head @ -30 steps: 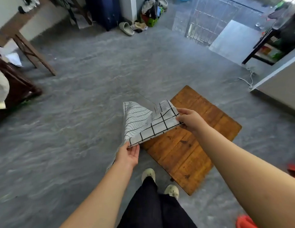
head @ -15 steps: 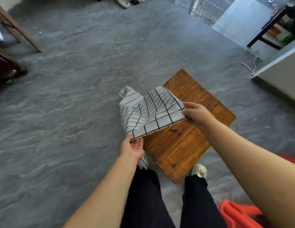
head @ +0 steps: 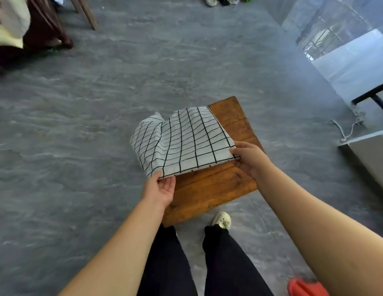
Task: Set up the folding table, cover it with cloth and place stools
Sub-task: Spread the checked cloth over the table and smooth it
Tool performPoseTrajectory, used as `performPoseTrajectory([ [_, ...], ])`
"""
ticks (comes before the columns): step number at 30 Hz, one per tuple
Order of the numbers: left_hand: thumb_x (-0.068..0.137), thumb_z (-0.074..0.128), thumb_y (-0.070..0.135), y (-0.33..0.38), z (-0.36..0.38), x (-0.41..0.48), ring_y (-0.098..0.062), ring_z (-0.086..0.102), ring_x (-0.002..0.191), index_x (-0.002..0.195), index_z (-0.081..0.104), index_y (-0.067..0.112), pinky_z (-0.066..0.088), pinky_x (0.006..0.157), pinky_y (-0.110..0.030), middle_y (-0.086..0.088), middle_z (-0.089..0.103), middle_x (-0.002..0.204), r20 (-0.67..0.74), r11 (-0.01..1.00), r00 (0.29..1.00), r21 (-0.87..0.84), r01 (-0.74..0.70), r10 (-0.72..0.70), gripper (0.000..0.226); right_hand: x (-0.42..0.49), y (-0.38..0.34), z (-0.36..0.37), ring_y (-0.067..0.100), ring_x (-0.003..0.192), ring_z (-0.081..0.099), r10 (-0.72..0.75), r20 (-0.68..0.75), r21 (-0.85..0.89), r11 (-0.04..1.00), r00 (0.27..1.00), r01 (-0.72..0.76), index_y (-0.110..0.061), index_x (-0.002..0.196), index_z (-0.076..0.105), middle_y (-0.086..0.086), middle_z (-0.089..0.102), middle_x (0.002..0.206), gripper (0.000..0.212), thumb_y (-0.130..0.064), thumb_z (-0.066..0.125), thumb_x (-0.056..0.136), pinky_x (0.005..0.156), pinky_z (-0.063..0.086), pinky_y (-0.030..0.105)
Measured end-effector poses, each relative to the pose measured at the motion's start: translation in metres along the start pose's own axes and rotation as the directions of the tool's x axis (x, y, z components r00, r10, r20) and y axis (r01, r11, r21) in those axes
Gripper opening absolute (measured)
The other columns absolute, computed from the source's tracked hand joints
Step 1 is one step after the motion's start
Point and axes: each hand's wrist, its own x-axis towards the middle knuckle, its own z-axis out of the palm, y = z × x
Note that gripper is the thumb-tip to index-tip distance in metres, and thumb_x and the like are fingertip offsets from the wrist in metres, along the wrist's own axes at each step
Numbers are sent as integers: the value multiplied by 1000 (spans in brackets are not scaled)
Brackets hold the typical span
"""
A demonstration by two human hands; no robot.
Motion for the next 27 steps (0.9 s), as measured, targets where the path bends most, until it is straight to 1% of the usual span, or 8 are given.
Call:
performPoseTrajectory([
  [3,92,55,7,-25,-8,-9,-21,59,81,99,55,6,53,71,-37,-9,58,91,-16,999,1000,-32,-14,14,7,-4,5,-20,20,86,63,-12,24,-40,999,1000,13,-10,109,63,7,68,96,22,-2,53,91,79,51,32],
  [6,93,55,8,-43,-11,-12,-20,59,78,88,55,5,55,70,-36,-8,58,86,-1,999,1000,-52,-4,4,5,-8,13,-32,21,84,63,-54,23,-137,989,998,57,-20,99,66,3,70,91,18,-9,55,91,81,51,39],
  [9,92,55,8,-61,-14,-6,-20,59,78,87,54,5,50,76,-35,-9,58,86,3,999,1000,-41,18,-17,6,-7,21,-45,23,90,64,-162,-13,-264,952,987,153,-20,106,65,3,69,96,17,-14,58,91,87,53,43],
  [12,92,56,9,-80,-18,-4,-20,59,78,87,54,5,53,72,-36,-9,58,86,-2,997,1000,-72,2,-2,7,-1,24,-56,22,101,64,-303,21,-393,874,953,287,-21,107,65,0,68,105,20,-19,61,88,94,51,44],
  [14,92,57,10,-91,-19,-7,-20,59,78,86,54,5,54,68,-36,-9,58,85,-1,995,1000,-99,1,-1,9,-1,28,-64,21,99,64,-350,60,-454,825,935,337,-21,107,64,-1,68,102,19,-17,60,88,93,52,43],
  [17,92,57,12,-105,-16,-9,-20,59,80,87,54,6,52,72,-35,-9,58,88,-29,992,999,-128,-24,21,8,5,34,-78,22,97,64,-394,89,-528,760,915,379,-19,115,64,3,68,102,28,-19,60,88,91,52,46],
  [25,92,57,11,-172,19,5,-21,60,82,90,56,6,50,77,-35,-10,60,89,-125,965,988,-236,-115,87,5,50,33,-141,19,93,64,-412,253,-513,710,875,482,-22,119,62,6,69,100,29,-20,59,90,85,54,38],
  [27,92,57,11,-198,31,14,-21,60,82,91,56,6,50,75,-35,-10,59,90,-141,960,987,-256,-112,77,5,64,30,-161,15,91,65,-412,277,-517,698,868,496,-22,117,63,0,69,96,28,-18,58,90,82,53,34],
])
